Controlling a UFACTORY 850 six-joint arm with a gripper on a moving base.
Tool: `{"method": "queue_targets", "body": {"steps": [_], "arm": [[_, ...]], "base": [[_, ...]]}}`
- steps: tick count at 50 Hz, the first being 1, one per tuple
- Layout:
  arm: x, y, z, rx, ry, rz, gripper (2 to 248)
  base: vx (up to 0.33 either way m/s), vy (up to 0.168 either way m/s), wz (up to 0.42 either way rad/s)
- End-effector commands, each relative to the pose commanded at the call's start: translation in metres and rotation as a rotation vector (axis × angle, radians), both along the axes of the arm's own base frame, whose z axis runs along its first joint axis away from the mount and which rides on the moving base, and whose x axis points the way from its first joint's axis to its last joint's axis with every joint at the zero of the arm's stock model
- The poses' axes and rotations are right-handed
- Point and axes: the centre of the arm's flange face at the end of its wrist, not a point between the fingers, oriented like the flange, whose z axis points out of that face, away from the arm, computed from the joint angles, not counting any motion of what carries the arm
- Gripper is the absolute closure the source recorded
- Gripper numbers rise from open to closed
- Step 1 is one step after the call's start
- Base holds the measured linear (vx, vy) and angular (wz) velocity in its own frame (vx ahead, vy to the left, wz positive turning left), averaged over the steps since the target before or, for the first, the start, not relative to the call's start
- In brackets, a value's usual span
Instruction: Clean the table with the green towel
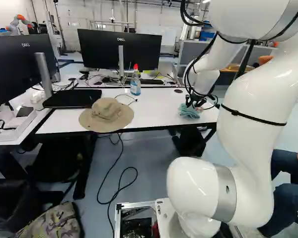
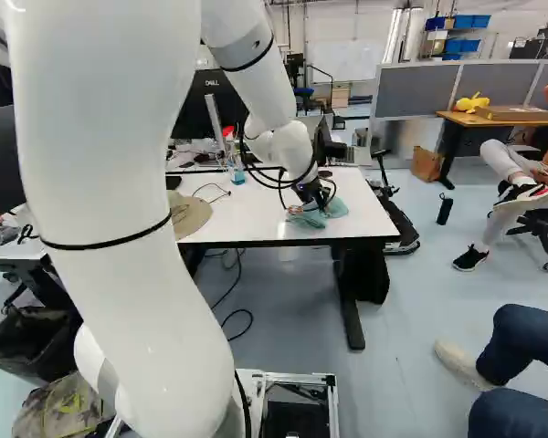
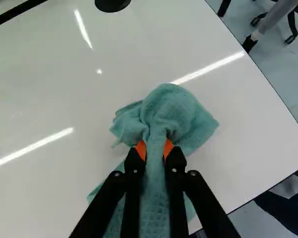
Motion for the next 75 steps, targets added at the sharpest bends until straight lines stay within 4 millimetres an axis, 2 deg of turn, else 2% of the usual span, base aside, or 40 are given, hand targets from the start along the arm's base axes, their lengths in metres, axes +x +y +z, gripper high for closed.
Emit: {"method": "queue_targets", "body": {"steps": [12,22,33,41,59,75], "arm": [[0.009,-0.003,0.0,-0.001,-0.003,0.001,193],[0.019,-0.016,-0.001,-0.004,-0.009,-0.013,193],[0.018,-0.035,-0.001,-0.005,-0.012,-0.047,193],[0.009,-0.044,-0.001,-0.005,-0.01,-0.069,193],[-0.02,-0.032,0.0,0.001,0.002,-0.074,193],[-0.025,-0.005,0.0,0.003,0.007,-0.029,193]], "base": [[0.0,0.0,0.0],[0.0,0.0,0.0],[0.0,0.0,0.0],[0.0,0.0,0.0],[0.0,0.0,0.0],[0.0,0.0,0.0]]}}
